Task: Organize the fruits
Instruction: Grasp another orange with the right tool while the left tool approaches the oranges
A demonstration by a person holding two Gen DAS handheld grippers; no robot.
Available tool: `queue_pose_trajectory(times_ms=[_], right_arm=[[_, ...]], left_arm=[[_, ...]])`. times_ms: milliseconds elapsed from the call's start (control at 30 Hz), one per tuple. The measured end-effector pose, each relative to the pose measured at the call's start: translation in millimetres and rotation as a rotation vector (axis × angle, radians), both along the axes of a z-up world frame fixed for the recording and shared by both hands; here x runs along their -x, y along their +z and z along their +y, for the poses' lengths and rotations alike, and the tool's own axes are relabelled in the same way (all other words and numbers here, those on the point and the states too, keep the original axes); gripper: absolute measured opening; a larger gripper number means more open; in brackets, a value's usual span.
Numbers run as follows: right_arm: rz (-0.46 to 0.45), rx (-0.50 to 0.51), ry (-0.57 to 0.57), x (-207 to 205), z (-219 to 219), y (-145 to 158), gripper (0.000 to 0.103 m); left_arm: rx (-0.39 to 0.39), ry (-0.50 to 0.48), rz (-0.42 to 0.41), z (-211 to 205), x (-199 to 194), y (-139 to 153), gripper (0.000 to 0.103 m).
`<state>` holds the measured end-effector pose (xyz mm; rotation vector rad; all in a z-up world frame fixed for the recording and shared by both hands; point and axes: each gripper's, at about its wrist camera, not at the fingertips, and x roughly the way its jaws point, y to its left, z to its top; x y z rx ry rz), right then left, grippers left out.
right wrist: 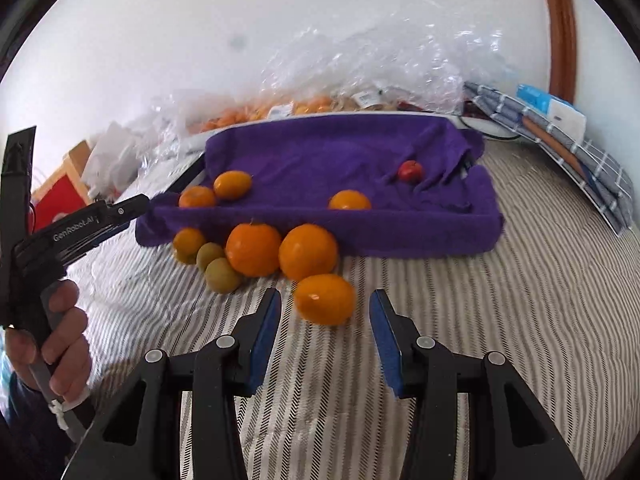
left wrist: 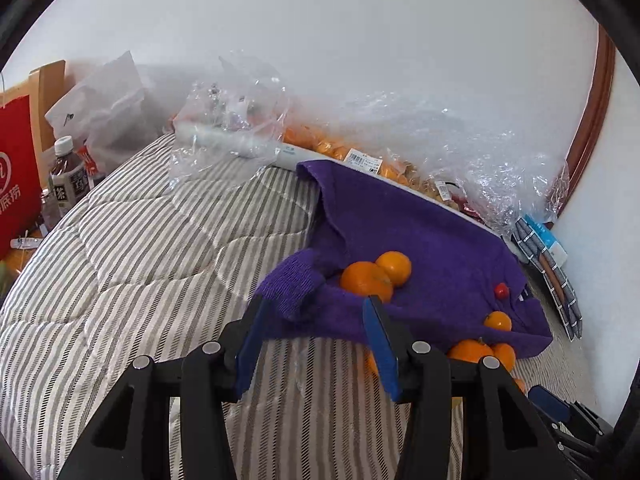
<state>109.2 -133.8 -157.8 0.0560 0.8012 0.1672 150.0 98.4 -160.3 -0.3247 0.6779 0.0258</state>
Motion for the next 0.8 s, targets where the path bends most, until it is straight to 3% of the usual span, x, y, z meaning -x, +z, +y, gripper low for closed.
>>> queue_pose_trajectory(times_ms=[133,233,500,700,800], right_arm=[[0.041,0.017,0.004,-10.9,7.3,-11.5,0.046],[0.050,0.041,-0.019,-16.7,9.7,-13.9,0.040],[0.011,0.061,-0.023,-10.8,-1.8,-9.9,0.037],[-0.018,-0.018,-0.054,-3.6,-27.7,-6.1,0.037],[-0.009,-0.048,-0.032,-5.0,-28.9,-7.5,0.037]], left_arm=[[-0.001,0.003,0.012,4.6,4.6,-3.2,0.047],[-0.002,-0.020,0.020,1.8,2.4,-4.1,0.047],[0.029,-0.219,0.046,-26.3,-1.1,-8.5,0.047],[0.014,-0.246,0.070,-43.0,-8.7,-15.2,0.047],[0.051,-0.258,0.101,-41.6,-14.2,-19.5,0.046]])
